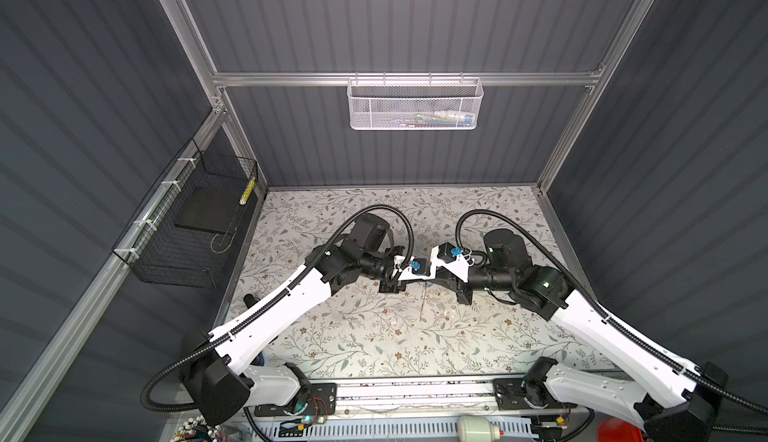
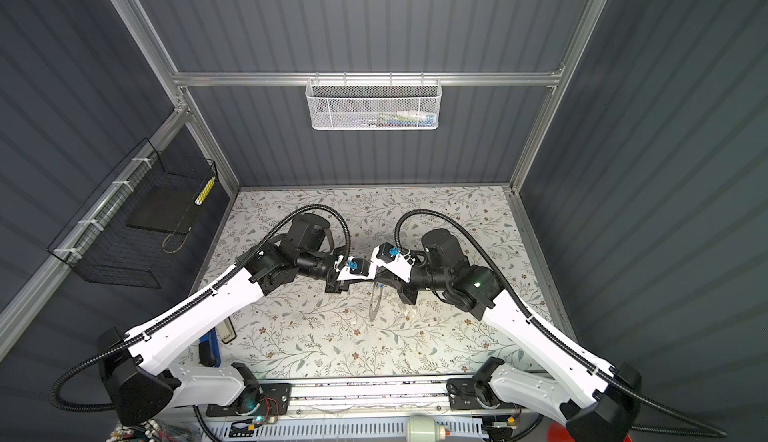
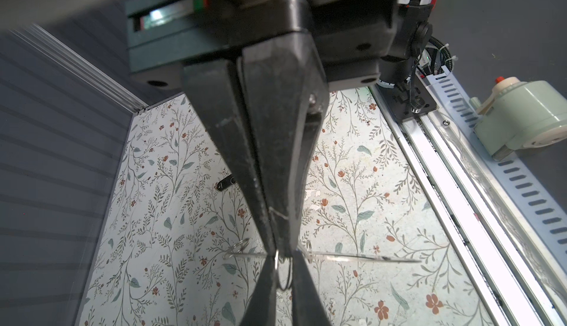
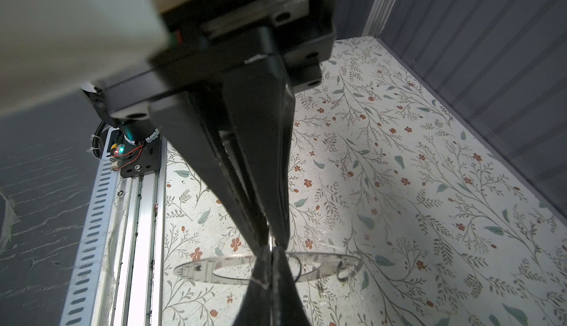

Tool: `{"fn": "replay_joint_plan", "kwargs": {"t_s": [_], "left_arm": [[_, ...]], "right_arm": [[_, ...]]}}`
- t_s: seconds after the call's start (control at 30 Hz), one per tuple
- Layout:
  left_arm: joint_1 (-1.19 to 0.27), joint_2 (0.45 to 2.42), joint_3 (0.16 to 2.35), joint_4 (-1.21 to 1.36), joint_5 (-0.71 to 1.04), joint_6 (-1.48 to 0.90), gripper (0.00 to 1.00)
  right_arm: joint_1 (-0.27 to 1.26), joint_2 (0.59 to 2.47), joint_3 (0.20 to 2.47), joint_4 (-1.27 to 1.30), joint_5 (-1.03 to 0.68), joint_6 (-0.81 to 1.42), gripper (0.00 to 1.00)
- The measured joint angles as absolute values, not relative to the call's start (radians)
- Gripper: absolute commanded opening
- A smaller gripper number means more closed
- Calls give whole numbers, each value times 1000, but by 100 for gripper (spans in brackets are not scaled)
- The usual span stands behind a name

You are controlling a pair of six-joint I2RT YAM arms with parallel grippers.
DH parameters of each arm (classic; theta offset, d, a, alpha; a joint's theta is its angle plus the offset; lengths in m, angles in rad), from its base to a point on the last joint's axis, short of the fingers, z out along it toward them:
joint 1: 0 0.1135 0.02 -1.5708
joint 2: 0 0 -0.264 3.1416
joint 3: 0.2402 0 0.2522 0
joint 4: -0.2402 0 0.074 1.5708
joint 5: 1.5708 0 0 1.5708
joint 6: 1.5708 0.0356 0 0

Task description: Put the keys on the keyring

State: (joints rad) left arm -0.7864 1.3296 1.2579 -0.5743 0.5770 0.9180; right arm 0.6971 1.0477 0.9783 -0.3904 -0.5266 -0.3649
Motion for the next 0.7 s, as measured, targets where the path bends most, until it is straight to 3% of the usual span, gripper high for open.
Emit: {"fn": "replay_joint_plan", "kwargs": {"t_s": [0.27,0.7], "left_arm": [[-785,1341,1263,-583,603,949,0],[-786,1353,1263,-572,653,849,0]], "right_arm": [[696,1037,968,-405,-542,-366,8],[695,910,874,-327,-417,-386,44]]}}
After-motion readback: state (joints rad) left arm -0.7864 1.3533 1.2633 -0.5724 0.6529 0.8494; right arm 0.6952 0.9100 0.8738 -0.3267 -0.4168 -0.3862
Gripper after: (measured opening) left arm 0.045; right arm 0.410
